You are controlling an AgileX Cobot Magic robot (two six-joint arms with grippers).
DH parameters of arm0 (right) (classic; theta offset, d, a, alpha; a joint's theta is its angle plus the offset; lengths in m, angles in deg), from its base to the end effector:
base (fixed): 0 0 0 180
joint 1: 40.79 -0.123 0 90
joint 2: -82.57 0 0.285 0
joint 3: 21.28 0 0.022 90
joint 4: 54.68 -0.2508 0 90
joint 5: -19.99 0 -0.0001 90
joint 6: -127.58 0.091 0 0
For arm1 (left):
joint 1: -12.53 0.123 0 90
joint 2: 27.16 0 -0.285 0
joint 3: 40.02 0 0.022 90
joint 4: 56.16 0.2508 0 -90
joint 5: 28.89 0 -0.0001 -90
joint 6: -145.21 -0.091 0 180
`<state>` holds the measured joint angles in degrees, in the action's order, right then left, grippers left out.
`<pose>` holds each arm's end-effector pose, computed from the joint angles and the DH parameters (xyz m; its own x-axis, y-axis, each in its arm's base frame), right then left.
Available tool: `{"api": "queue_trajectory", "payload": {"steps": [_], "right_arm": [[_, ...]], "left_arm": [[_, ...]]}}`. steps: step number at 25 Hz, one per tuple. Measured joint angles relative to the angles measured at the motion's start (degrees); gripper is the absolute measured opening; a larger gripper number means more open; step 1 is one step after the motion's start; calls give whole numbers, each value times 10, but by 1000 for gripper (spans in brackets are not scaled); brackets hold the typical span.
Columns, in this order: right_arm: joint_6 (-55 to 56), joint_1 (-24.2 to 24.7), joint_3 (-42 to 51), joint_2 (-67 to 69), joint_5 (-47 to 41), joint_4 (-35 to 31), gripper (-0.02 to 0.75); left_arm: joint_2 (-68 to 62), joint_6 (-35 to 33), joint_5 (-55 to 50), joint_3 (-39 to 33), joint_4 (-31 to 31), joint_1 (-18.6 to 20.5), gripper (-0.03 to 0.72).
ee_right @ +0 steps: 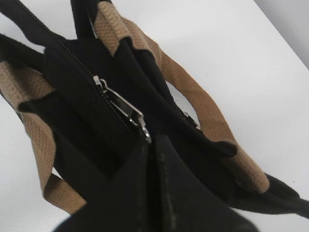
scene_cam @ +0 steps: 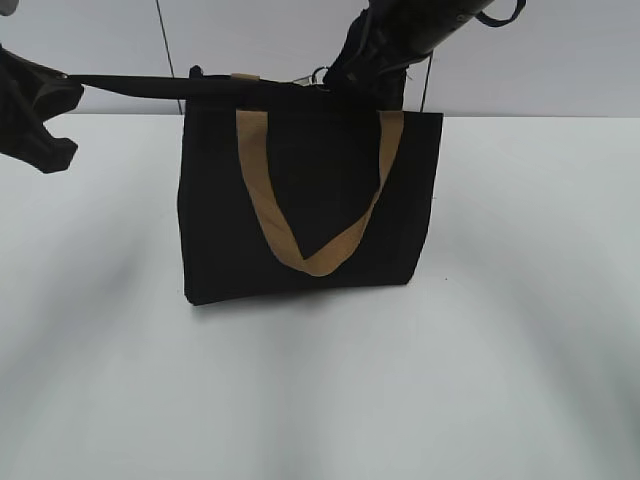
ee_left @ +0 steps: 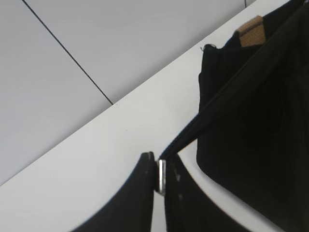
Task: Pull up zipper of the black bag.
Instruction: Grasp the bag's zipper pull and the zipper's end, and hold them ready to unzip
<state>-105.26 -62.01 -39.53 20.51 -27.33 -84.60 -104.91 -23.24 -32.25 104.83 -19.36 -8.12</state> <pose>0.3938 0.1887 0.2867 -0.3500 -0.6578 -0.6669 -0.8516 0.5200 -0.0660 0.2455 -0.0890 0.2848 -0.2283 0.5408 -0.8096 0.4642 0.7914 0.3978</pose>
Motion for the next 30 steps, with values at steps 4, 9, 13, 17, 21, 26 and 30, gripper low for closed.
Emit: {"api": "queue_trajectory", "payload": {"steps": [4, 9, 13, 17, 21, 26, 30], "right_arm": [[1, 2, 0, 0, -6, -16, -15], [2, 9, 0, 0, -21, -65, -15], [2, 11, 0, 0, -24, -89, -15], [4, 11, 0, 0, -27, -112, -15], [5, 11, 0, 0, -30, -113, -15], [7, 11, 0, 0, -33, -73, -15], [19, 11, 0, 0, -31, -56, -15]], "left_arm": [[0, 0, -4, 0, 0, 0, 19], [0, 0, -16, 0, -3, 0, 19], [0, 0, -23, 0, -14, 1, 19], [0, 0, -34, 0, -21, 2, 19], [0, 0, -44, 0, -23, 2, 19], [0, 0, -41, 0, -25, 1, 19], [0, 0, -41, 0, -25, -1, 19]]}}
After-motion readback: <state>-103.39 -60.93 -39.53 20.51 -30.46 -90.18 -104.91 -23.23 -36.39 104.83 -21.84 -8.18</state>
